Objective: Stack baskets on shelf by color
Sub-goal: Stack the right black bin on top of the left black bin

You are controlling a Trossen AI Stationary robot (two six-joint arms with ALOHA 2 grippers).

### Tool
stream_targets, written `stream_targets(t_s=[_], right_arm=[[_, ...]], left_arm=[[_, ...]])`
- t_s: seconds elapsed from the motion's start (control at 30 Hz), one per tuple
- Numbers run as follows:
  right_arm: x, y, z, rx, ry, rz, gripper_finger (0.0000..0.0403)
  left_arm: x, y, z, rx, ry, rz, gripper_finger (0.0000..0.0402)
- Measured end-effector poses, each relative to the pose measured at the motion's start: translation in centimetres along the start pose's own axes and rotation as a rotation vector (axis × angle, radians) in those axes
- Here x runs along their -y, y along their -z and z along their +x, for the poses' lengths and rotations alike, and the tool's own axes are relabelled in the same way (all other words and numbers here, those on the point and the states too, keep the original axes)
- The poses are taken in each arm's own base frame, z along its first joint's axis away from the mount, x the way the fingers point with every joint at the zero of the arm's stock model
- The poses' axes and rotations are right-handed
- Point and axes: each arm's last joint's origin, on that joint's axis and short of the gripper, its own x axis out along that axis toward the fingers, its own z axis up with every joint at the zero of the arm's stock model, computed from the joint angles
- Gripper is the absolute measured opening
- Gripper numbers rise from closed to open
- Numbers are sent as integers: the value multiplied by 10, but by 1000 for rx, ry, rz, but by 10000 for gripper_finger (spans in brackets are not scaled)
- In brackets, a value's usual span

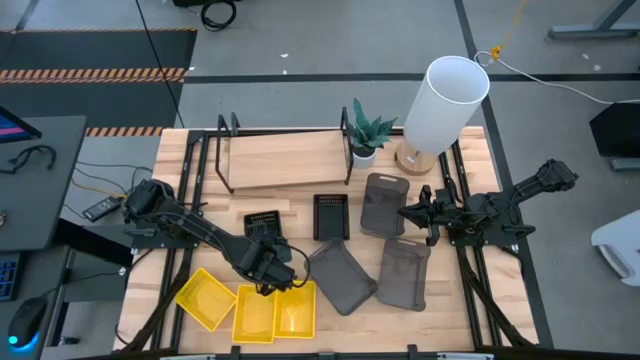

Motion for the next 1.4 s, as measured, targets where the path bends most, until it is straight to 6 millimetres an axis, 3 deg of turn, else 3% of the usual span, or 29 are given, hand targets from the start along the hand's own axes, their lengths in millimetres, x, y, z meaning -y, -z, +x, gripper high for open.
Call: stream_targets(t_s=[0.1, 0.23, 0.4, 0.6, 0.77, 1.03, 1.2, 1.4], right_arm=[[0, 0, 0, 0, 0, 0, 15], [0, 0, 0, 0, 0, 0, 15], [0, 0, 0, 0, 0, 0, 15], [0, 0, 0, 0, 0, 0, 15], [0, 0, 0, 0, 0, 0, 15], [0, 0, 0, 0, 0, 0, 15], [0, 0, 0, 1, 0, 0, 15], [0, 0, 0, 1, 0, 0, 15]], left_arm=[[-3, 2, -5, 6, 4, -3, 188], [-6, 5, -15, 34, 27, -1, 194], [4, 15, -21, 63, 24, 43, 174], [18, 35, -8, 112, -50, 90, 151], [21, 36, -10, 219, -132, 105, 132], [-12, -14, 5, 306, -137, 89, 107], [-36, -48, 14, 361, 24, 79, 97], [-56, -70, 25, 393, 123, 64, 129]])
